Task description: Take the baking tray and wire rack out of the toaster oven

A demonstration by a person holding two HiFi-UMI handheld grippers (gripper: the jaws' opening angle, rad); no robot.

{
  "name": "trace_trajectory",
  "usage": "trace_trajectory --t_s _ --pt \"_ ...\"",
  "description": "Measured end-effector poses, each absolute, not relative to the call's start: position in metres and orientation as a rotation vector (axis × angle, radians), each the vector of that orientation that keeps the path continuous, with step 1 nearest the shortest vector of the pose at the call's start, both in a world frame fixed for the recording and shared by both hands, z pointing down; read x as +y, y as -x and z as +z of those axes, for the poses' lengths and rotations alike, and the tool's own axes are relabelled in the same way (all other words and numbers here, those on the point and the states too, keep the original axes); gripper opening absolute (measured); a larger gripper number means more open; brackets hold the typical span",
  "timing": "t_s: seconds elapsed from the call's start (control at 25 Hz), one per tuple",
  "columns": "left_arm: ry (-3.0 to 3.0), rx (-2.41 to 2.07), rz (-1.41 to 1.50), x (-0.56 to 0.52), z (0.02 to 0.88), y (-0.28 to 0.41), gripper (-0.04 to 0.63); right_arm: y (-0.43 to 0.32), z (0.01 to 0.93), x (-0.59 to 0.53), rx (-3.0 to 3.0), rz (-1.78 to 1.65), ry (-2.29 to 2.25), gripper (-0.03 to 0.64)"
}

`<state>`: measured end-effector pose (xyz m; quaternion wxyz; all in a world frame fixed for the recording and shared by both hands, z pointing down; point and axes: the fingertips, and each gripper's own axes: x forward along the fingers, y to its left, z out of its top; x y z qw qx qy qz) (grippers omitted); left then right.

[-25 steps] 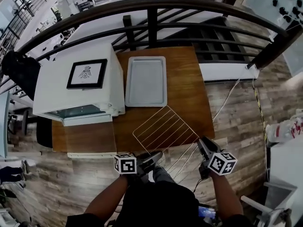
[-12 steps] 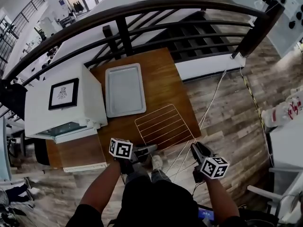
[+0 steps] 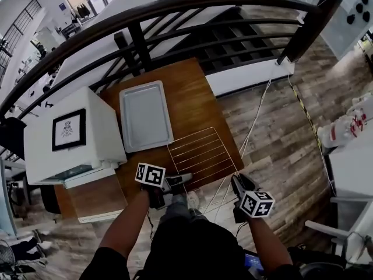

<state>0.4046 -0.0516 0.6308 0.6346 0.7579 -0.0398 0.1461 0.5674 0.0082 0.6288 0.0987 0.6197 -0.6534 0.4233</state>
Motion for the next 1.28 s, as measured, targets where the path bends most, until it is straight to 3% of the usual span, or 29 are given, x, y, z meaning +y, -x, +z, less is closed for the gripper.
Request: trace_trajectory --t_s 0.4,1.08,1.28 --pt "-1.665 -0.257 0.515 -0.090 0.666 -0.405 0.118 -0.558 0.643 -0.017 -1.856 1.159 -1.793 0.126" --pt "-1.683 -0.306 0.690 -0.125 0.670 -0.422 0.194 -0.575 0.646 -0.050 -1.795 1.179 -1.858 0.127" --pt "-1.730 -0.191 0.909 -0.114 0.670 -0.417 0.255 -0.577 0.646 -0.054 -1.789 1.181 -1.877 0.120"
